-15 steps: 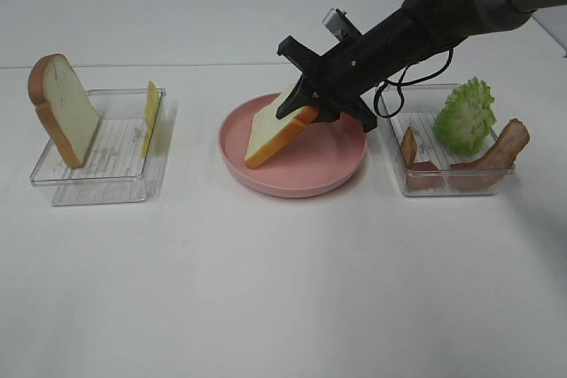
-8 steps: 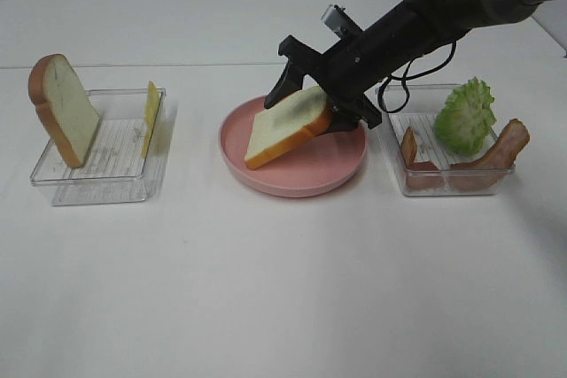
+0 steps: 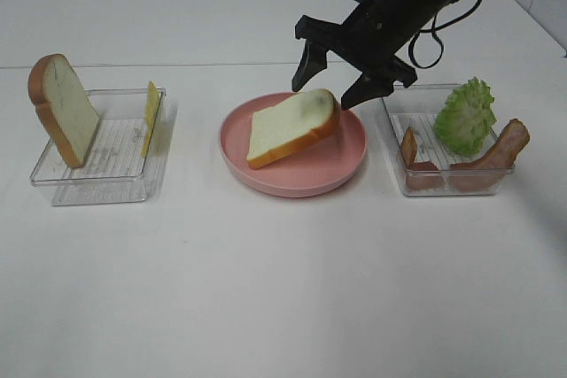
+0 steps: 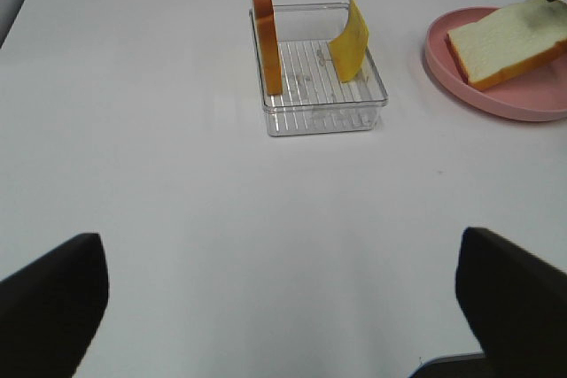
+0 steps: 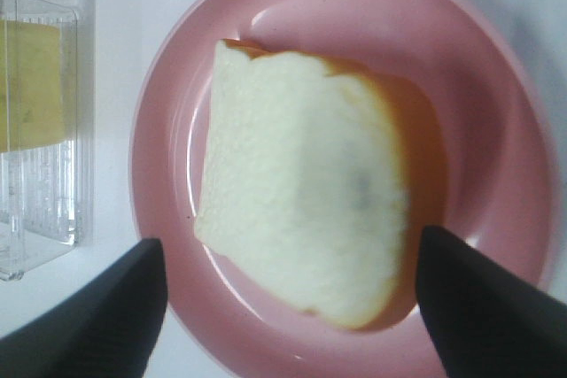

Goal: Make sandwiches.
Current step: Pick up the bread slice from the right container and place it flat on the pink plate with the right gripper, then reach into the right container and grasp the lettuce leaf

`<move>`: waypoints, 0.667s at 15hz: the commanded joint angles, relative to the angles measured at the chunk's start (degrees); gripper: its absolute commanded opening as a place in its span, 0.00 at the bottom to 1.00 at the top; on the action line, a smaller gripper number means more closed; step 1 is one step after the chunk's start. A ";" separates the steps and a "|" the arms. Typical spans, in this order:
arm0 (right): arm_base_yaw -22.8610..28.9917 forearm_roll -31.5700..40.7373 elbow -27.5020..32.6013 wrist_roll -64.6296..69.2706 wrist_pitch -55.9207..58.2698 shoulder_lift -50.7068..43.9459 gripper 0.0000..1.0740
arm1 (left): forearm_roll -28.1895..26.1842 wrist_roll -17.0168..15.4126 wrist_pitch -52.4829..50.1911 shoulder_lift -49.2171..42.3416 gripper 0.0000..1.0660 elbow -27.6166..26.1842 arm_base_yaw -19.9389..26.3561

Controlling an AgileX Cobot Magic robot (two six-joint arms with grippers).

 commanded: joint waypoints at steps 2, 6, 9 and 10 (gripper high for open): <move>0.00 -7.62 -4.98 3.44 6.02 -1.89 0.72 | -0.17 -0.06 -0.46 -0.97 0.94 0.17 0.06; 0.00 -33.06 -13.24 12.61 18.85 -3.04 0.72 | -0.17 -0.06 -0.46 -0.97 0.94 0.17 0.06; -2.92 -38.56 -13.69 12.61 23.38 -2.98 0.72 | -0.17 -0.06 -0.46 -0.97 0.94 0.17 0.06; -5.50 -36.96 -13.69 12.32 23.15 -2.98 0.72 | -0.17 -0.06 -0.46 -0.97 0.94 0.17 0.06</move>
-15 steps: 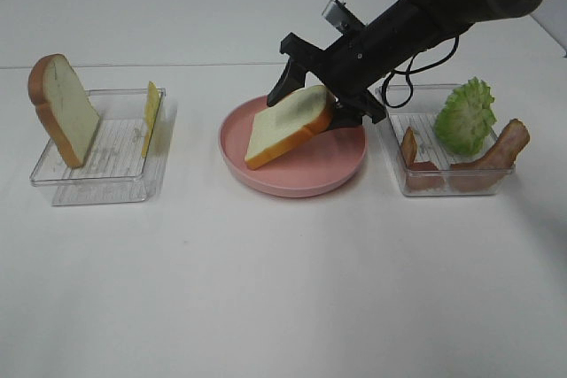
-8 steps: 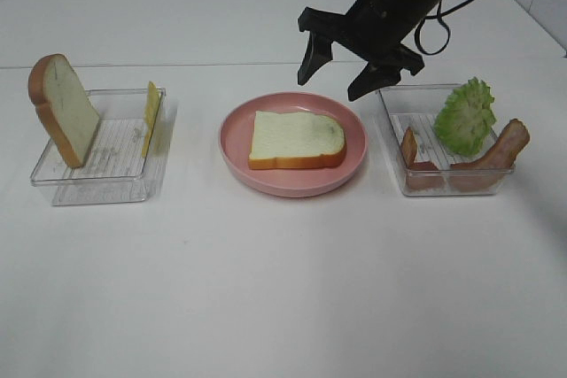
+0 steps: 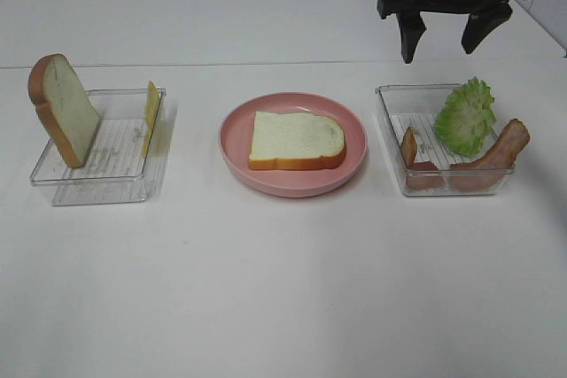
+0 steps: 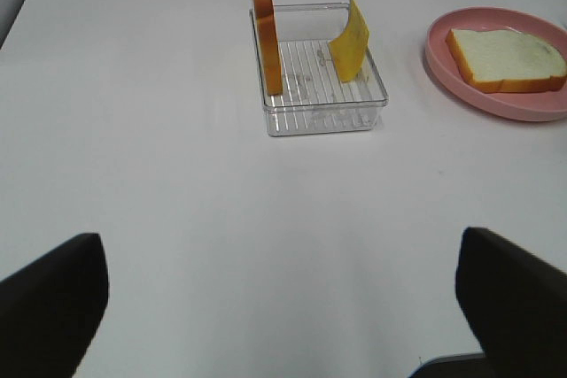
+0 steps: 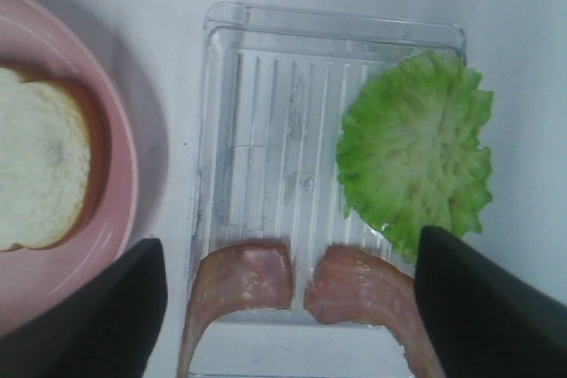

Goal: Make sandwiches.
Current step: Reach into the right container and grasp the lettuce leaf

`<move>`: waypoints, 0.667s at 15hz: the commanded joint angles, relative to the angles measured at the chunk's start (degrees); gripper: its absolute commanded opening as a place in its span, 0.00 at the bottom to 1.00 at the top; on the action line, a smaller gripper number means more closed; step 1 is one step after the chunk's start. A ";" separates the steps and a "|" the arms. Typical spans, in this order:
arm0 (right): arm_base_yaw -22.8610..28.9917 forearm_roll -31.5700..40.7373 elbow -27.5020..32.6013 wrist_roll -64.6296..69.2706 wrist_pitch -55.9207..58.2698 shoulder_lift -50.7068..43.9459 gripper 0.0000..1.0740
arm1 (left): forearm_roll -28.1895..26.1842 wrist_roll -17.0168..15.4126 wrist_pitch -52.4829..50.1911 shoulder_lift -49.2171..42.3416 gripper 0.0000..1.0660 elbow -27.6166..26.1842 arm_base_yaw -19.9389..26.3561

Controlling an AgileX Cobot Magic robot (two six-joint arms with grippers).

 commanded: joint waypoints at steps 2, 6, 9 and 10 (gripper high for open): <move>-7.56 5.33 -0.34 -2.46 2.41 -0.11 0.72 | -0.17 -0.06 -0.46 -0.97 0.94 0.17 0.06; -12.38 7.91 -0.34 -4.07 2.06 2.41 0.71 | -0.17 -0.06 -0.46 -0.97 0.94 0.17 0.06; -13.46 10.14 -0.34 -5.79 -0.57 5.33 0.71 | -0.17 -0.06 -0.46 -0.97 0.94 0.17 0.06; -13.46 10.31 -0.34 -5.90 -1.09 5.90 0.71 | -0.17 -0.06 -0.46 -0.97 0.94 0.17 0.06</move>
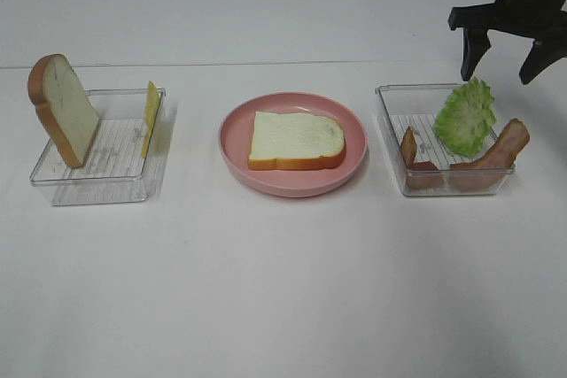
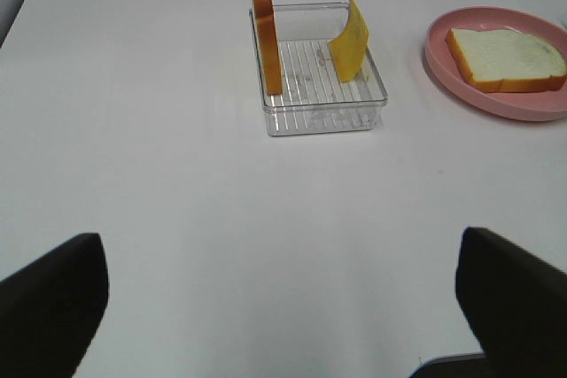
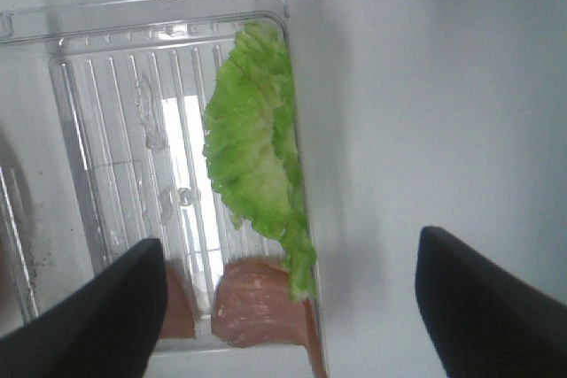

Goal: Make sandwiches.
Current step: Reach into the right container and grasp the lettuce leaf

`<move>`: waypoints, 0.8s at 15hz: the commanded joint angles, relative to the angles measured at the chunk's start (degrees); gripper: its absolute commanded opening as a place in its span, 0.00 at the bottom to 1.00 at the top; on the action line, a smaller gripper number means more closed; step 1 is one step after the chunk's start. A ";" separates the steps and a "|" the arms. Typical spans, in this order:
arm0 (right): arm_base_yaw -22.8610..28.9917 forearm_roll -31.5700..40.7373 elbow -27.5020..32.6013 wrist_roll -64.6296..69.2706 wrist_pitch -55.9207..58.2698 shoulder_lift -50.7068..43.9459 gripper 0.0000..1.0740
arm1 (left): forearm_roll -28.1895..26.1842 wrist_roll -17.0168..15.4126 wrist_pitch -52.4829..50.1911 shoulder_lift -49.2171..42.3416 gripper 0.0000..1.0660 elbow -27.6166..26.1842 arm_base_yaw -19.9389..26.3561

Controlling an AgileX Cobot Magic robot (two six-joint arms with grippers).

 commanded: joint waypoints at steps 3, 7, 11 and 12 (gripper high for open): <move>-0.23 0.97 -0.34 -1.43 -3.15 4.70 0.71 | -0.17 -0.06 -0.46 -0.97 0.94 0.17 0.06; -0.23 1.26 -0.34 -1.60 -3.61 6.02 0.66 | -0.17 -0.06 -0.46 -0.97 0.94 0.17 0.06; -0.23 0.92 -0.34 -1.60 -3.84 6.02 0.28 | -0.17 -0.06 -0.46 -0.97 0.94 0.17 0.06; -0.23 0.92 -0.34 -1.60 -3.84 6.02 0.27 | -0.17 -0.06 -0.46 -0.97 0.94 0.17 0.06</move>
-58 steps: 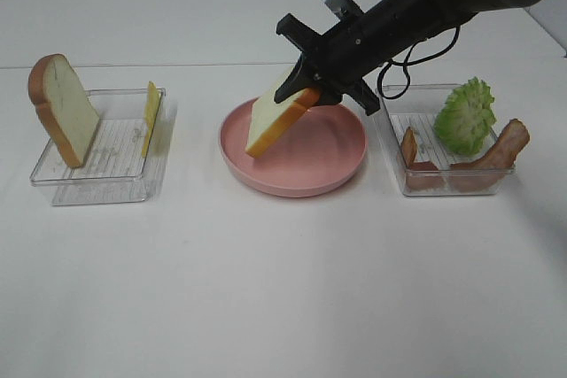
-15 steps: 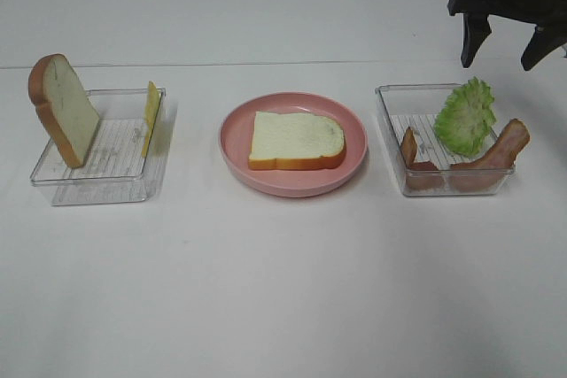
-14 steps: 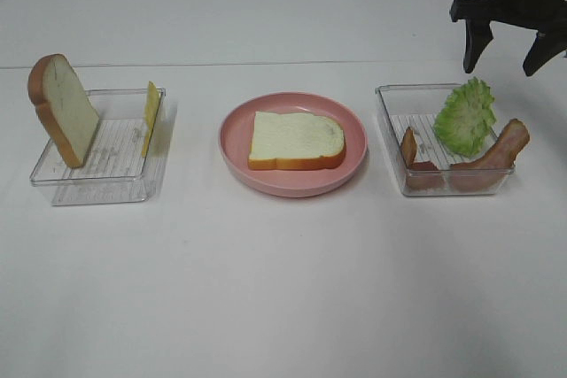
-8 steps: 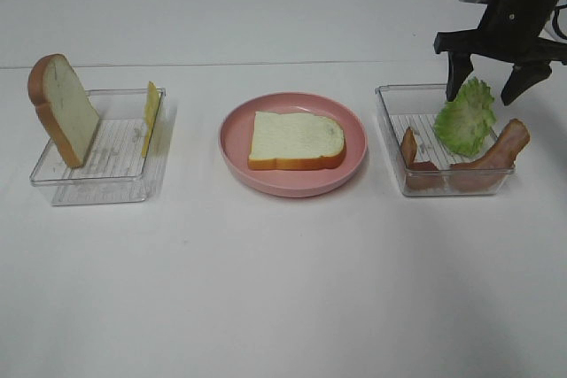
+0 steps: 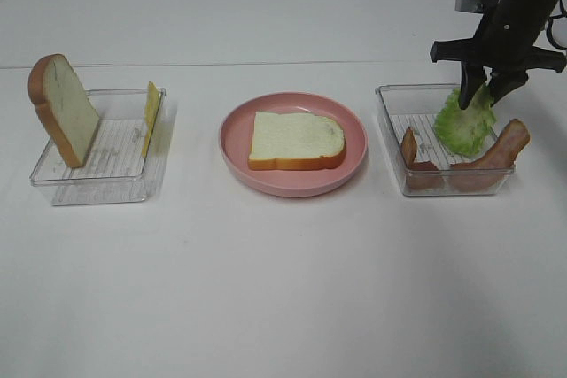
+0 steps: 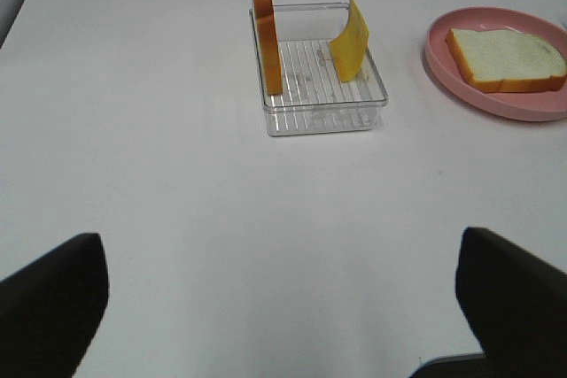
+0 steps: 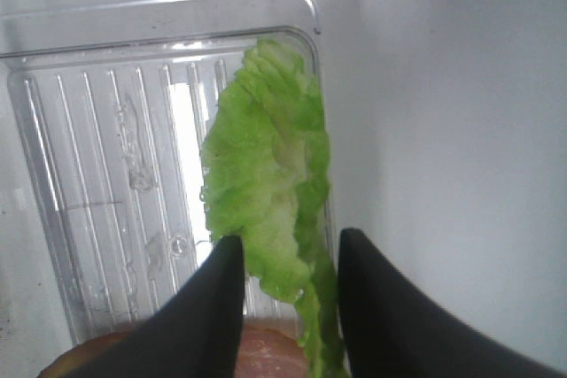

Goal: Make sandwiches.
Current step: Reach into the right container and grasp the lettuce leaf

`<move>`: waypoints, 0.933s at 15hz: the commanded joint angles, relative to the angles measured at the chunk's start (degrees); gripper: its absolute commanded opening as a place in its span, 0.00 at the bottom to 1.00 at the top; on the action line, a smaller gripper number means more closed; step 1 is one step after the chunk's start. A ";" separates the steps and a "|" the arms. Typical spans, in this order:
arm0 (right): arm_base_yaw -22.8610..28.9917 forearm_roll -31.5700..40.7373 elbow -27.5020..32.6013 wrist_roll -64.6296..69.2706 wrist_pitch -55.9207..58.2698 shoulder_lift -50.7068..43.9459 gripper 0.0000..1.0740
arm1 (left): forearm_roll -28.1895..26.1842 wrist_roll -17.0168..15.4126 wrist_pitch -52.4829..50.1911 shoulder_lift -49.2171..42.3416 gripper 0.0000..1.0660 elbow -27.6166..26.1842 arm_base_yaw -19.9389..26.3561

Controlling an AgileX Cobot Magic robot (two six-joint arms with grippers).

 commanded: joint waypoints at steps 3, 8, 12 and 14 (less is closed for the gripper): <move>-0.23 -0.11 -0.34 -0.52 0.06 0.23 0.27 | -0.17 -0.06 -0.46 -0.97 0.94 0.17 0.06; -0.23 -1.09 -0.34 -0.57 0.86 0.23 0.00 | -0.17 -0.06 -0.46 -0.97 0.94 0.17 0.06; -0.23 -1.09 -0.34 -0.57 1.26 -1.09 0.00 | -0.17 -0.06 -0.46 -0.97 0.94 0.17 0.06; -0.23 -1.09 -0.34 0.00 1.72 -3.90 0.00 | -0.17 -0.06 -0.46 -0.97 0.94 0.17 0.06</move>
